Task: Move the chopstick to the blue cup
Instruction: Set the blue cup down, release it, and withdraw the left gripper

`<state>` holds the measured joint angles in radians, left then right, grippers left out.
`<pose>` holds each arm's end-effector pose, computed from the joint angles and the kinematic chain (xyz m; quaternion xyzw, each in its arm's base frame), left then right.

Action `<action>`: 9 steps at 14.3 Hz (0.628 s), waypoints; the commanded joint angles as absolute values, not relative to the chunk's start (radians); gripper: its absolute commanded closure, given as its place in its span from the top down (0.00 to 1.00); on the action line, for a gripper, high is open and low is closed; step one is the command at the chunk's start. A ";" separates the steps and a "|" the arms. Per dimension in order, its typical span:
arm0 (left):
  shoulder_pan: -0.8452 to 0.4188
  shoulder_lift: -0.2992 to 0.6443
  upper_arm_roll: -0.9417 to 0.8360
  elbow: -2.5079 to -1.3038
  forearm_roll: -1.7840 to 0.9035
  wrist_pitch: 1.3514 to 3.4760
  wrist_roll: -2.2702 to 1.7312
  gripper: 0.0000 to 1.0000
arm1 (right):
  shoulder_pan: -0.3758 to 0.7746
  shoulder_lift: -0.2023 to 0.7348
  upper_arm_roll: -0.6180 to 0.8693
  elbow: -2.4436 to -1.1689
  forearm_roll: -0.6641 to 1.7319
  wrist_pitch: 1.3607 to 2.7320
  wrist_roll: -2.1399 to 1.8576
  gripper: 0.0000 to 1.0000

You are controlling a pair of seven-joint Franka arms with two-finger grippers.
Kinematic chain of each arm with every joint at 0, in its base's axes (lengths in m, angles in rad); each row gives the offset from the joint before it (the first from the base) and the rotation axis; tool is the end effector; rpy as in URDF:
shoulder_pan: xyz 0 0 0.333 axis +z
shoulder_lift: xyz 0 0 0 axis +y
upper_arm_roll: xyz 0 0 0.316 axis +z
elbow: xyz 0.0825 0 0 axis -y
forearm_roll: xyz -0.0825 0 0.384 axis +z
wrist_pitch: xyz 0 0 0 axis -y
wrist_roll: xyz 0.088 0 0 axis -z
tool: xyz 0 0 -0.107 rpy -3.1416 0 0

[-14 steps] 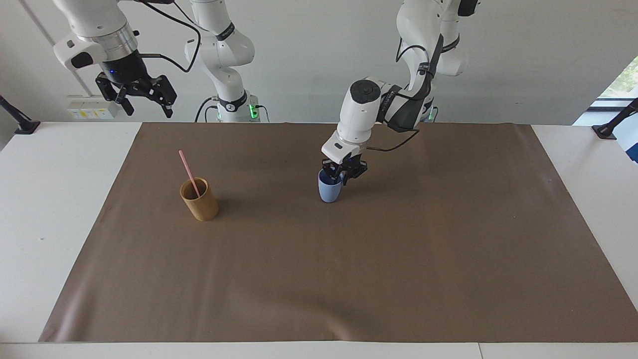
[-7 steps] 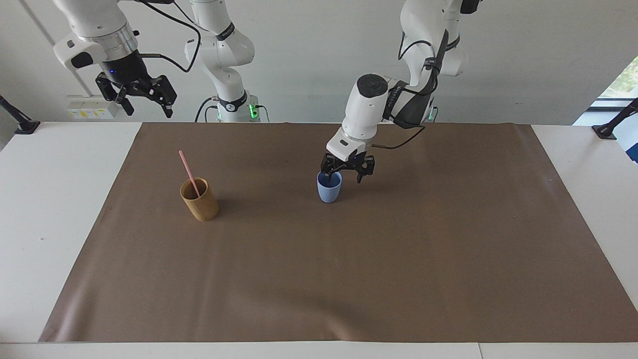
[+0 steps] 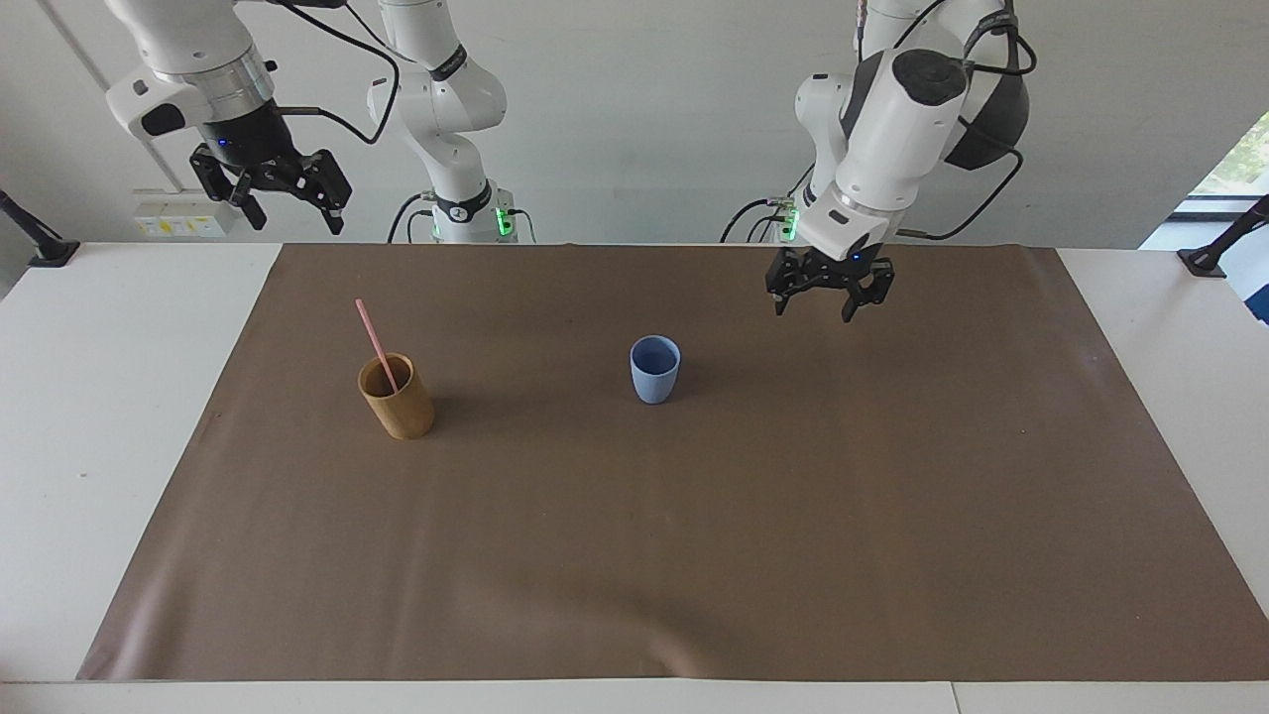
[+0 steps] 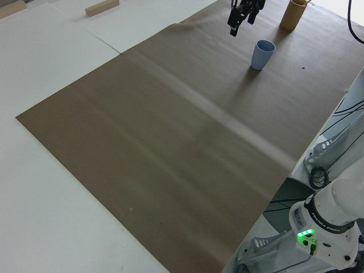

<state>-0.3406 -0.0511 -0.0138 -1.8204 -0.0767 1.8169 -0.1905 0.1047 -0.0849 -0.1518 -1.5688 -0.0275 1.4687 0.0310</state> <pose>0.5155 -0.1976 0.5555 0.9963 -0.0734 0.0129 0.0421 0.5166 -0.0315 0.6615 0.9991 -0.0400 -0.0081 0.0072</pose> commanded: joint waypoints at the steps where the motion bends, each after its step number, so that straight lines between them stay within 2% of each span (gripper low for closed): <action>1: -0.276 -0.038 -0.026 -1.700 -0.077 1.705 -0.141 1.00 | 0.107 -0.107 -0.144 -1.583 -0.008 1.440 0.020 1.00; 4: -0.242 -0.040 -0.020 -1.574 0.020 1.551 -0.071 1.00 | 0.094 -0.106 -0.152 -1.589 0.074 1.451 0.029 1.00; 9: -0.147 0.011 -0.018 -1.424 -0.017 1.427 -0.028 1.00 | 0.074 -0.097 -0.156 -1.615 0.060 1.476 0.018 1.00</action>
<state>-0.1843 -0.0465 -0.0078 -1.5116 -0.0057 1.4932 -0.0477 0.0882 -0.0851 -0.1590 -1.5733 0.0529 1.4508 0.0311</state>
